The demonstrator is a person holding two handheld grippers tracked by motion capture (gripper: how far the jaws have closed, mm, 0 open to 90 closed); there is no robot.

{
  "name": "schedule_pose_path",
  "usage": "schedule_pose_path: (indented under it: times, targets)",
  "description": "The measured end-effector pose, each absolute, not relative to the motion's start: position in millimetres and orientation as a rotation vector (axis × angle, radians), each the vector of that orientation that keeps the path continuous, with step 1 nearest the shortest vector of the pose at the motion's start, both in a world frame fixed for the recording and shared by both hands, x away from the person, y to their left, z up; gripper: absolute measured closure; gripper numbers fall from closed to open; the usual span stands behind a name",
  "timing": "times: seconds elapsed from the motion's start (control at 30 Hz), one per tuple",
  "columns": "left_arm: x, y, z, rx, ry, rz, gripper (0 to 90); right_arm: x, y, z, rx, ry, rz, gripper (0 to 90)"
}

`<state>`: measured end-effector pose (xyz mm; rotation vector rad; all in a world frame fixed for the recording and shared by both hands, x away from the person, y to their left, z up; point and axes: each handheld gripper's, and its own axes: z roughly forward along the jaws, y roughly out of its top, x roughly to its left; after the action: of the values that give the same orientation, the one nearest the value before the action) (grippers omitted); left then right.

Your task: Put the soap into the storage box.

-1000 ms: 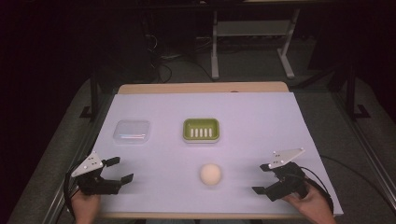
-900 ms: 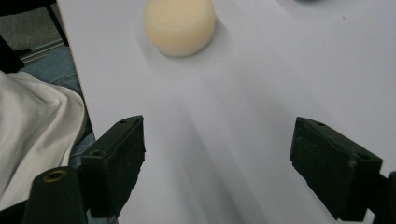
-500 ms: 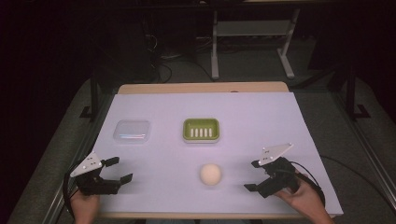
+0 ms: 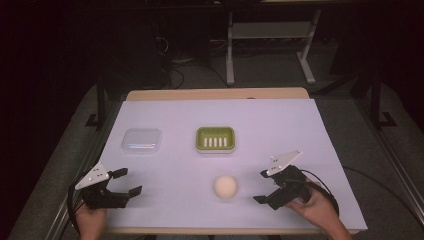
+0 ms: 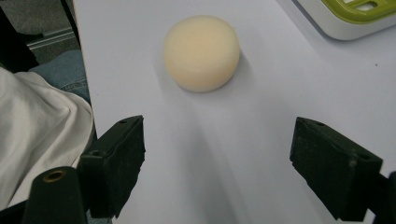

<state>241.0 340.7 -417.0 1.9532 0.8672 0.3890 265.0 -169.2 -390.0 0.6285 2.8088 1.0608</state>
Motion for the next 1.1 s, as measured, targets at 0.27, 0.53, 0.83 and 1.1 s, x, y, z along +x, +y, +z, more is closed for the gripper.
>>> schedule_pose_path:
  times: [0.27, 0.53, 0.83, 1.1]
  targets:
    - [240.6, 341.8, -416.7, 1.943, 0.875, 0.387, 13.3, 270.2, -157.4, -387.8, 0.588, 2.817, 1.055, 17.2]
    - [240.6, 341.1, -416.5, 1.941, 0.874, 0.388, 13.3, 274.6, -144.3, -385.8, 0.559, 2.838, 1.06, 17.2]
    - [240.7, 341.1, -416.3, 1.947, 0.87, 0.39, 13.3, 282.2, -125.8, -385.4, 0.499, 2.858, 1.049, 16.7]
    - [240.7, 341.1, -416.0, 1.948, 0.866, 0.39, 13.3, 289.6, -116.2, -388.9, 0.476, 2.871, 1.033, 16.7]
